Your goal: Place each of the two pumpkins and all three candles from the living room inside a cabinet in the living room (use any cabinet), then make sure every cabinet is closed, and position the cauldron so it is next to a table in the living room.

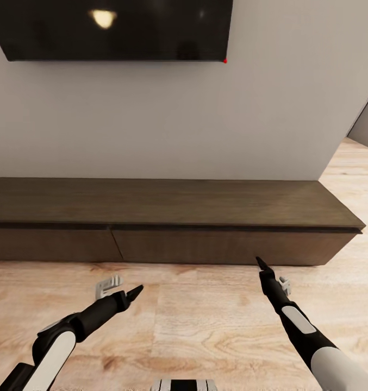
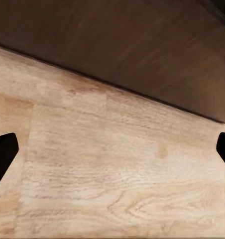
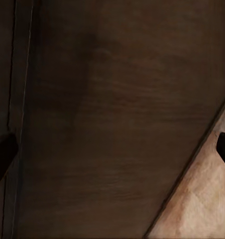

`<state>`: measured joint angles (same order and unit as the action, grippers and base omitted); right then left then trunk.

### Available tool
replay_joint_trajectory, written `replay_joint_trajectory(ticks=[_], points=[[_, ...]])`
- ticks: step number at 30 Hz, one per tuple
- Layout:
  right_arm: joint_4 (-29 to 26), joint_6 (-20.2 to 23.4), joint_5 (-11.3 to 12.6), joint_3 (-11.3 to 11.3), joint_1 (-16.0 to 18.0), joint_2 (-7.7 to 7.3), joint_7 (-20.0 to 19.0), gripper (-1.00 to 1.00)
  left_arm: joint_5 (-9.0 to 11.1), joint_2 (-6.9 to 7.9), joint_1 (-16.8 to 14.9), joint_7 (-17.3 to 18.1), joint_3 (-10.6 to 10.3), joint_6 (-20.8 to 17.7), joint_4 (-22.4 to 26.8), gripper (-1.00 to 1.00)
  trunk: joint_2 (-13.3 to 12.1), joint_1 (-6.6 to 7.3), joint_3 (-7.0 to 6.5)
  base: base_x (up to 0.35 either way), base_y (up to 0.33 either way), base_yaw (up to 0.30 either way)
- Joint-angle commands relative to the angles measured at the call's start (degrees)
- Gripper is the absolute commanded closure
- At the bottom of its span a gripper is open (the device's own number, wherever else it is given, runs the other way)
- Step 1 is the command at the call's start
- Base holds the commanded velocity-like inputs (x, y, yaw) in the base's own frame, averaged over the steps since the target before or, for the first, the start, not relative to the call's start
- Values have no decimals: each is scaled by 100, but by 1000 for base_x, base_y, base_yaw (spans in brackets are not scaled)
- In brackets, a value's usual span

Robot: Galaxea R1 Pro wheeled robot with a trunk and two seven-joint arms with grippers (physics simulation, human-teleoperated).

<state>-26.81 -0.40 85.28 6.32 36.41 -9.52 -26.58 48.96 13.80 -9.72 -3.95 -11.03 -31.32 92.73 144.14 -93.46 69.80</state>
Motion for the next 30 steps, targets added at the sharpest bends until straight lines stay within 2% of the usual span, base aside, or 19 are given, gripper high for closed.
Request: replay_joint_trajectory(ticks=[1,5,13,14,17,30], points=[[-107,-4,80,37,5,-10,-23,-100,63,13,-3,92,18,-79,7,-100,4,-1,27,0,0,0],[-395,-4,92,57,6,-11,-42,-100,69,71,-3,169,113,-142,8,-100,6,-6,72,0,0,0],[-480,18,72,51,6,-23,-99,-100,70,130,-3,184,218,-155,8,-100,6,-6,72,0,0,0],[-481,33,40,72,6,-33,-350,-100,70,134,-3,184,229,-155,8,-100,6,-6,72,0,0,0],[-464,32,27,76,6,-33,-488,-100,70,139,-3,184,238,-163,5,-100,6,-6,72,0,0,0],[-445,86,45,71,-13,-55,-557,-100,70,141,-3,185,249,-181,-1,-100,6,-6,72,0,0,0]])
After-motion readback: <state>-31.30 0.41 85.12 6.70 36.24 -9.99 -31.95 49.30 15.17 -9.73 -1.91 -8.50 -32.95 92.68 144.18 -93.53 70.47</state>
